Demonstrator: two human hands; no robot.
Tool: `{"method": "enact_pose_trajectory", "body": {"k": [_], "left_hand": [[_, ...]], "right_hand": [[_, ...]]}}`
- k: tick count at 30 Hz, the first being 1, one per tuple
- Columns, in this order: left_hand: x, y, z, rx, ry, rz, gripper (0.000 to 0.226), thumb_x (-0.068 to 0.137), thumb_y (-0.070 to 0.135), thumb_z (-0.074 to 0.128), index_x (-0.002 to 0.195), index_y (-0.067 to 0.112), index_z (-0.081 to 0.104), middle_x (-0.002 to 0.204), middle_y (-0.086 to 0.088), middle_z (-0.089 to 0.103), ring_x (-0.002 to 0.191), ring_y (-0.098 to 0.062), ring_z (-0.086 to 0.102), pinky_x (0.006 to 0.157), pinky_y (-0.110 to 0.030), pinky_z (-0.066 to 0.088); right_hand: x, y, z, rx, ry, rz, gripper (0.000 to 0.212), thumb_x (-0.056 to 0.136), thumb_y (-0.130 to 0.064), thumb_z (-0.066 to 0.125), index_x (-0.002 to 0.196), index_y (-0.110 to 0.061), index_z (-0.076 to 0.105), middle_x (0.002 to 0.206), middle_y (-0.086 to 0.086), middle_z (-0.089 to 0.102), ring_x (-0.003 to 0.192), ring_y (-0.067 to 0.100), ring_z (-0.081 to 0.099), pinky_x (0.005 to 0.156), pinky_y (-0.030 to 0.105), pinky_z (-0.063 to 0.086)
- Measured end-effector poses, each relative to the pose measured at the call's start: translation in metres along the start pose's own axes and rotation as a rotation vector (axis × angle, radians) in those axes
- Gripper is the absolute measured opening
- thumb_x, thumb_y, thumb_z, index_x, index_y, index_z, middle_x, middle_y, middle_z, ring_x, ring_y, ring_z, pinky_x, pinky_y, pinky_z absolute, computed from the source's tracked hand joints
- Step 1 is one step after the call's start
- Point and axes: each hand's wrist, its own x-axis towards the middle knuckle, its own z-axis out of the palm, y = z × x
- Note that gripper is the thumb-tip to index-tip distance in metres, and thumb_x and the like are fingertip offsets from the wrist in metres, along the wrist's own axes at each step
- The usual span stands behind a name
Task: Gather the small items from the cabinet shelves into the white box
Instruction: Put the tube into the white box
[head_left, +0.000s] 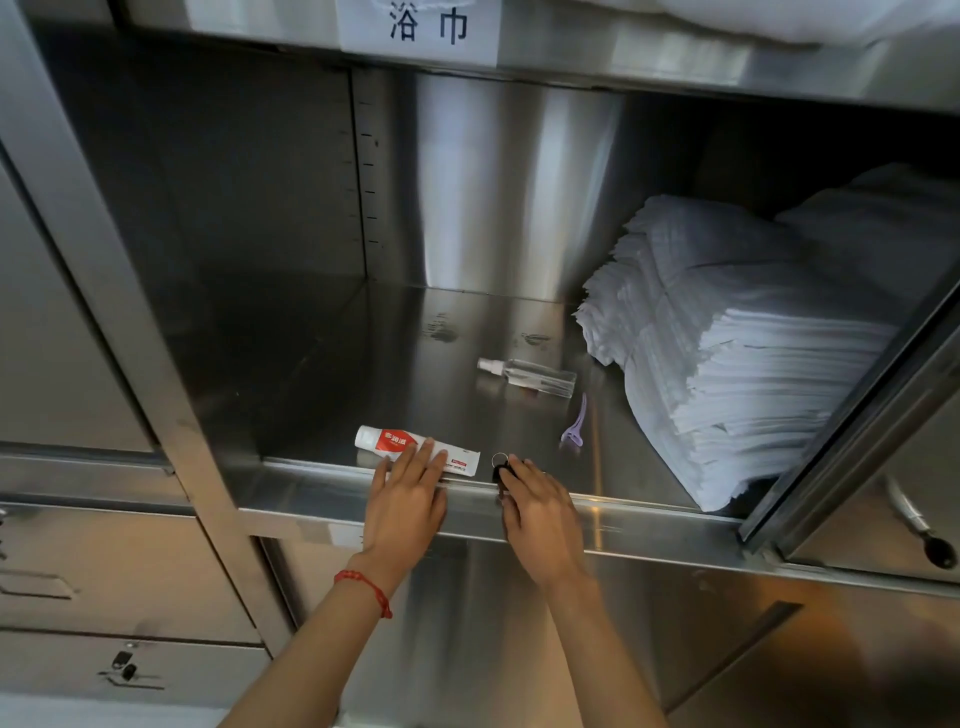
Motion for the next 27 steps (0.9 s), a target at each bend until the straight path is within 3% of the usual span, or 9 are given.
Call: {"method": "enact_pose_trajectory", "body": {"k": [5,8,17,19,20,22,24,27], "left_hand": [[0.003,-0.003,0.0,-0.001,0.016,0.049,0.054,0.1,0.034,0.037,0.15,0.02,0.02,0.157,-0.001,0.018,0.145,-0.018,0.011,0.113,-0.033,-0.008],[0.01,-0.008,0.0,0.0,0.013,0.081,0.057,0.1,0.034,0.038,0.15,0.02,0.016,0.157,-0.001,0.014,0.146,-0.017,0.008,0.109,-0.03,-0.012],[0.016,-0.015,0.002,-0.037,0.021,0.193,0.052,0.1,0.03,0.041,0.148,0.02,0.025,0.156,-0.001,0.019,0.145,-0.018,0.013,0.11,-0.027,-0.006],[0.016,-0.013,-0.003,-0.018,0.049,0.201,0.052,0.095,0.028,0.053,0.144,0.017,0.036,0.152,-0.004,0.031,0.141,-0.021,0.026,0.112,-0.031,0.004],[0.015,-0.011,-0.007,-0.011,0.066,0.213,0.053,0.086,0.023,0.068,0.135,0.014,0.05,0.143,-0.008,0.045,0.133,-0.026,0.042,0.11,-0.035,0.019],[0.014,-0.008,-0.009,0.003,0.151,0.256,0.057,0.055,0.014,0.091,0.108,0.008,0.071,0.113,-0.012,0.068,0.103,-0.029,0.066,0.088,-0.043,0.047],[0.012,-0.006,-0.013,0.011,0.186,0.272,0.058,0.041,0.013,0.096,0.095,0.007,0.075,0.099,-0.012,0.073,0.089,-0.028,0.071,0.073,-0.044,0.054],[0.01,-0.007,-0.015,0.046,0.189,0.309,0.063,0.032,0.013,0.097,0.091,0.007,0.076,0.095,-0.011,0.073,0.085,-0.027,0.071,0.069,-0.043,0.056]], "right_hand": [[0.001,-0.003,-0.002,-0.043,0.085,-0.04,0.044,0.064,0.001,0.081,0.106,-0.007,0.071,0.114,0.01,0.068,0.102,0.027,0.066,0.085,0.04,0.053],[0.002,-0.005,-0.001,-0.063,0.086,-0.044,0.045,0.065,0.0,0.082,0.108,-0.008,0.071,0.116,0.009,0.067,0.104,0.026,0.066,0.086,0.039,0.052],[0.007,-0.007,0.002,-0.088,0.081,-0.05,0.044,0.061,0.001,0.084,0.102,-0.008,0.073,0.114,0.011,0.068,0.1,0.027,0.067,0.083,0.042,0.055],[0.008,-0.008,0.003,-0.09,0.094,-0.055,0.044,0.06,0.002,0.084,0.102,-0.008,0.074,0.113,0.011,0.069,0.099,0.027,0.068,0.083,0.042,0.055],[0.009,-0.008,0.003,-0.092,0.103,-0.059,0.044,0.059,0.002,0.084,0.101,-0.009,0.074,0.111,0.01,0.069,0.098,0.026,0.068,0.082,0.041,0.055],[0.01,-0.009,0.004,-0.098,0.121,-0.071,0.045,0.055,0.002,0.086,0.098,-0.01,0.075,0.108,0.009,0.071,0.095,0.024,0.069,0.08,0.039,0.055],[0.01,-0.01,0.004,-0.105,0.135,-0.086,0.045,0.052,0.0,0.088,0.094,-0.011,0.076,0.104,0.009,0.072,0.092,0.023,0.07,0.078,0.037,0.056],[0.01,-0.009,0.006,-0.099,0.157,-0.111,0.043,0.05,-0.001,0.089,0.09,-0.011,0.077,0.1,0.009,0.073,0.089,0.023,0.07,0.076,0.035,0.057]]}}
